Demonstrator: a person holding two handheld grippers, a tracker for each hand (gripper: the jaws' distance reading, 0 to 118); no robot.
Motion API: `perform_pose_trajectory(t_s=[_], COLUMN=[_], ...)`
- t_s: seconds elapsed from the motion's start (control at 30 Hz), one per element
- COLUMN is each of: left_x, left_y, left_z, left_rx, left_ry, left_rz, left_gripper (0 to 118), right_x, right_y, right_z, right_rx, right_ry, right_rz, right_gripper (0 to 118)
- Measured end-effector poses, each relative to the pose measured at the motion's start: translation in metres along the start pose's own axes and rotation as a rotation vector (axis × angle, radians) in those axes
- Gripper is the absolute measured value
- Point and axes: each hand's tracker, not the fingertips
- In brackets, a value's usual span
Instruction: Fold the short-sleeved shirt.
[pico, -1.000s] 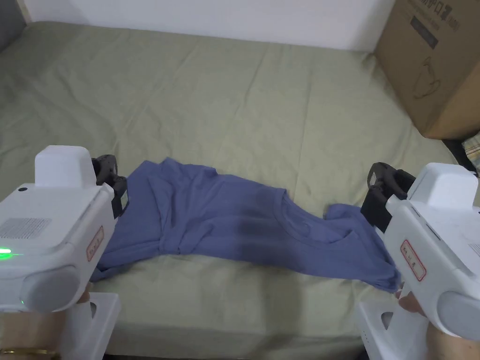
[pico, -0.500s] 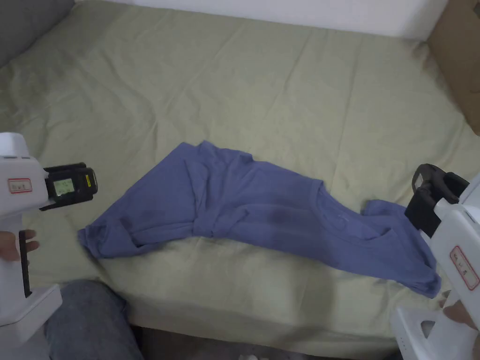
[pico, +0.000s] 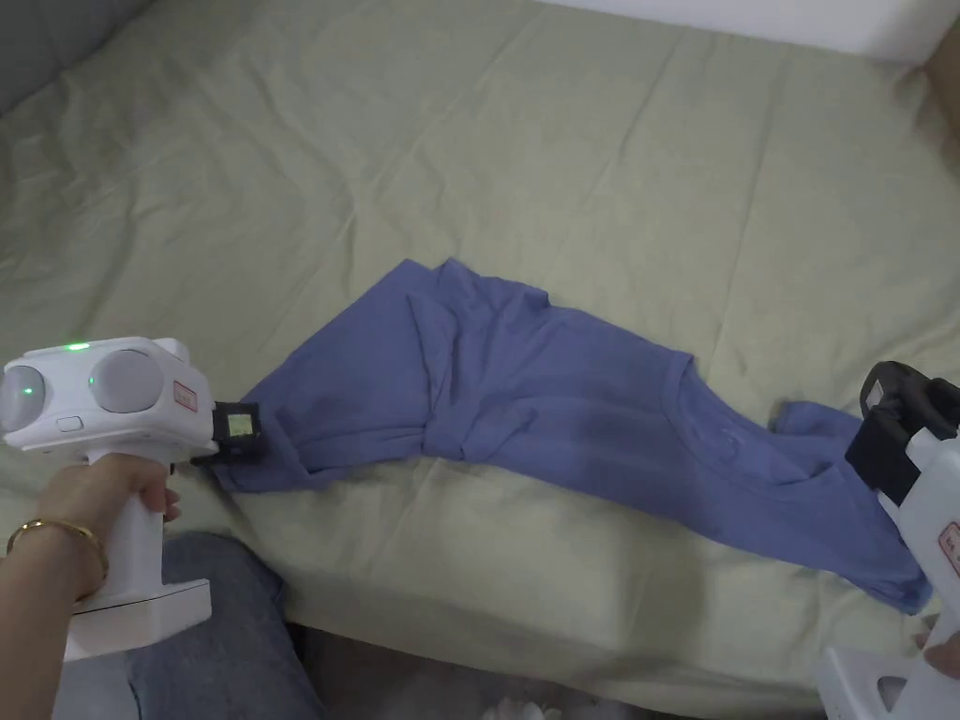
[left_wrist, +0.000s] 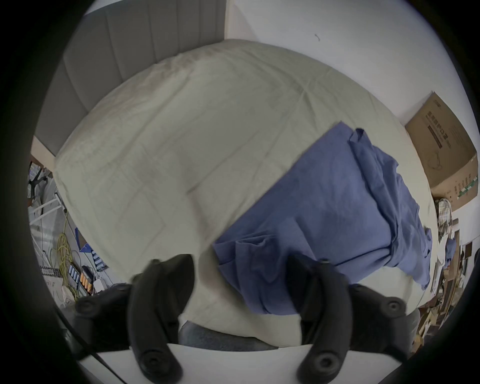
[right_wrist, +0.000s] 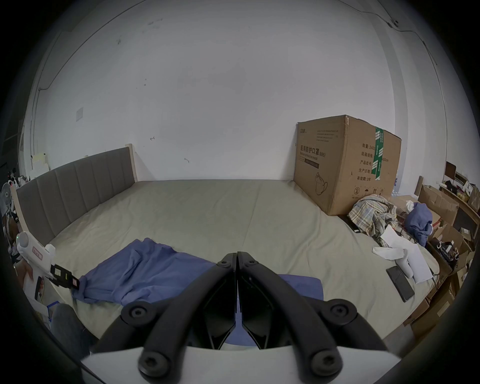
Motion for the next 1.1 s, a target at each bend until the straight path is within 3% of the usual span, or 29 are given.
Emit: perform_pose_trajectory(t_s=[0.07, 0.13, 0.4, 0.57, 0.6, 0.63, 0.67, 0.7, 0.73, 0.9, 1.1], left_x=[0.003, 0.005, -0.010, -0.014, -0.014, -0.014, -0.013, -0.013, -0.013, -0.015, -0.015], left_y=[-0.006, -0.010, -0.024, -0.032, -0.032, -0.033, -0.032, -0.031, -0.031, -0.031, -0.030], left_z=[-0.005, -0.005, 0.029, 0.046, 0.049, 0.052, 0.054, 0.056, 0.059, 0.065, 0.065], left_rx=[-0.022, 0.001, 0.125, 0.210, 0.221, 0.229, 0.239, 0.248, 0.258, 0.285, 0.287], left_ry=[-0.023, 0.028, -0.058, -0.111, -0.116, -0.118, -0.123, -0.128, -0.132, -0.157, -0.166], left_rz=[-0.014, -0.039, 0.064, 0.147, 0.148, 0.151, 0.154, 0.157, 0.166, 0.203, 0.250], left_gripper=[23, 3, 0, 0, 0, 0, 0, 0, 0, 0, 0], right_x=[-0.001, 0.004, 0.002, -0.004, -0.006, -0.008, -0.011, -0.015, -0.022, -0.056, -0.112], right_y=[-0.001, -0.003, 0.003, 0.031, 0.040, 0.050, 0.059, 0.067, 0.076, 0.101, 0.070], right_z=[-0.002, -0.002, -0.008, -0.033, -0.042, -0.053, -0.069, -0.081, -0.096, -0.195, -0.305], right_rx=[-0.010, -0.017, -0.046, -0.071, -0.102, -0.128, -0.160, -0.190, -0.199, -0.424, -0.716], right_ry=[-0.007, -0.013, 0.000, 0.078, 0.111, 0.147, 0.181, 0.196, 0.220, 0.322, 0.329], right_rz=[-0.003, -0.001, 0.013, 0.043, 0.048, 0.045, 0.048, 0.065, 0.085, 0.202, 0.401], right_gripper=[0, 0, 0, 3, 17, 45, 89, 106, 110, 110, 110])
